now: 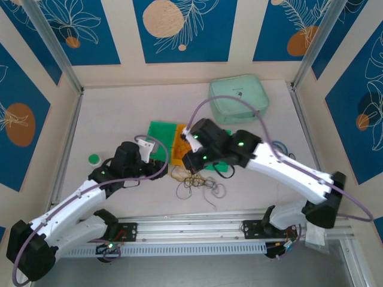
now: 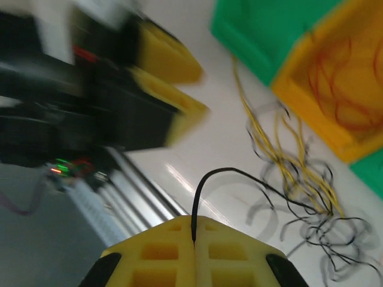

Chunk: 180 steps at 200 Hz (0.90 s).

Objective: Untangle the cables

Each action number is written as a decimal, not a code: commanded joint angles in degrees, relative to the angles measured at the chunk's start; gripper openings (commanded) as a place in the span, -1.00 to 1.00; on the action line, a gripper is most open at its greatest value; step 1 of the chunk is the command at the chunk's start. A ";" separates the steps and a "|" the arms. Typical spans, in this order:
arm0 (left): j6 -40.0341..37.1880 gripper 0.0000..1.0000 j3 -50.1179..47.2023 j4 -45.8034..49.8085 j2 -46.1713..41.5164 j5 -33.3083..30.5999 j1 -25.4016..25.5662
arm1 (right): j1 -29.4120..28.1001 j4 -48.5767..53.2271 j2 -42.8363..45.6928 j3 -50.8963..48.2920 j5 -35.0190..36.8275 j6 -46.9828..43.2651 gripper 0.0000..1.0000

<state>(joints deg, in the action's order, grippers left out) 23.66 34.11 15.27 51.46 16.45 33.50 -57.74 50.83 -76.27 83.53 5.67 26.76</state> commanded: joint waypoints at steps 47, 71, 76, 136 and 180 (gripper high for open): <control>-3.53 0.00 -3.71 -7.93 -1.02 5.09 -0.68 | 4.71 -5.31 7.19 0.35 -16.02 1.81 -1.00; -3.95 0.01 -5.42 -12.72 -1.10 9.69 -0.33 | 6.56 -10.10 8.94 -2.02 -19.98 3.84 -1.00; -3.97 0.01 -5.81 -13.45 -1.10 10.42 -0.21 | 7.01 -11.25 9.37 -2.42 -20.87 4.35 -1.00; -5.47 0.07 -5.54 -24.06 4.26 14.72 6.36 | 11.65 -16.53 11.01 -5.86 -27.24 8.62 -1.00; -8.66 0.10 -2.96 -28.57 13.54 12.23 12.79 | 13.13 -19.45 12.24 -8.16 -29.80 11.62 -1.00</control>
<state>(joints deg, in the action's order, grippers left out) 17.85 28.73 -7.88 62.00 28.88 43.53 -45.30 33.56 -65.30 76.29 -20.86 36.05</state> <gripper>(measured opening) 0.549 0.053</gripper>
